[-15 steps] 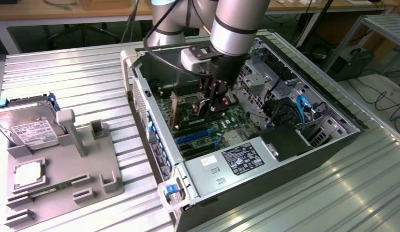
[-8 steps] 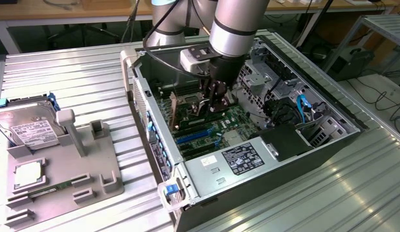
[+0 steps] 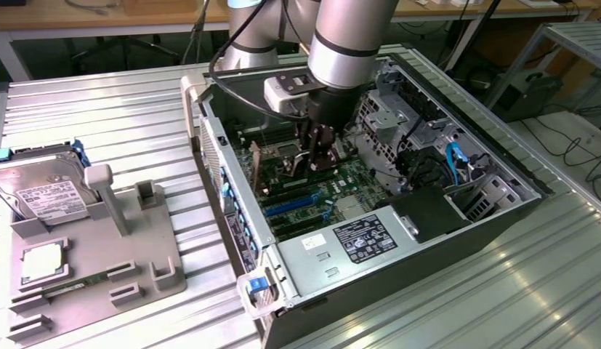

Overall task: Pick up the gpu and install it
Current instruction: 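Insert the gpu into the slot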

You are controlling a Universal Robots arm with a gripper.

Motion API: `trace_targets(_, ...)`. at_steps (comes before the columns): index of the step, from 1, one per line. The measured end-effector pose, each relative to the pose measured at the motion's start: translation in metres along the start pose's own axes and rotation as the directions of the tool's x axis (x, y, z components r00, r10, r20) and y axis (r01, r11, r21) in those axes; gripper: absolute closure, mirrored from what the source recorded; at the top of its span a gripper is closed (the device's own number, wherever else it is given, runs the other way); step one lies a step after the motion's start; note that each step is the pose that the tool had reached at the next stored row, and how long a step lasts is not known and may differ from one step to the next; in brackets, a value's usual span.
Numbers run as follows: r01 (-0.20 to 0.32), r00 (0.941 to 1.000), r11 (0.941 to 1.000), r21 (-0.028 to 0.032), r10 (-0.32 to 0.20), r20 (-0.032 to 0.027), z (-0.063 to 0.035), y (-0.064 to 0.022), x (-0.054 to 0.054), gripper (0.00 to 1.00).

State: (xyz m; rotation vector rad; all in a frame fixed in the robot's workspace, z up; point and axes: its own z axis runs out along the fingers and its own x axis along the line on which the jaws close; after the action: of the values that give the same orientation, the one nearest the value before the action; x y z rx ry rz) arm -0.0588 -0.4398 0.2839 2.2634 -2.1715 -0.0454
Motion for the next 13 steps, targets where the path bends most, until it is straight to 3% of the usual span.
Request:
trace_targets(9, 0.000, 1.0000, 1.0000, 0.0020, 0.000, -0.0011, 0.0115, 0.0018, 0.000, 0.72)
trace_targets(10, 0.000, 1.0000, 1.0000, 0.0046, 0.001, -0.0015, 0.0122, 0.0020, 0.000, 0.72)
trace_targets(11, 0.000, 1.0000, 0.9998, 0.0190, 0.000, -0.0022, 0.0127, 0.0025, 0.000, 0.72)
trace_targets(12, 0.000, 1.0000, 0.9993, 0.0376, 0.000, -0.0030, 0.0134, 0.0031, 0.000, 0.72)
trace_targets(13, 0.000, 1.0000, 0.9990, 0.0450, 0.000, -0.0028, 0.0172, 0.0052, 0.000, 0.72)
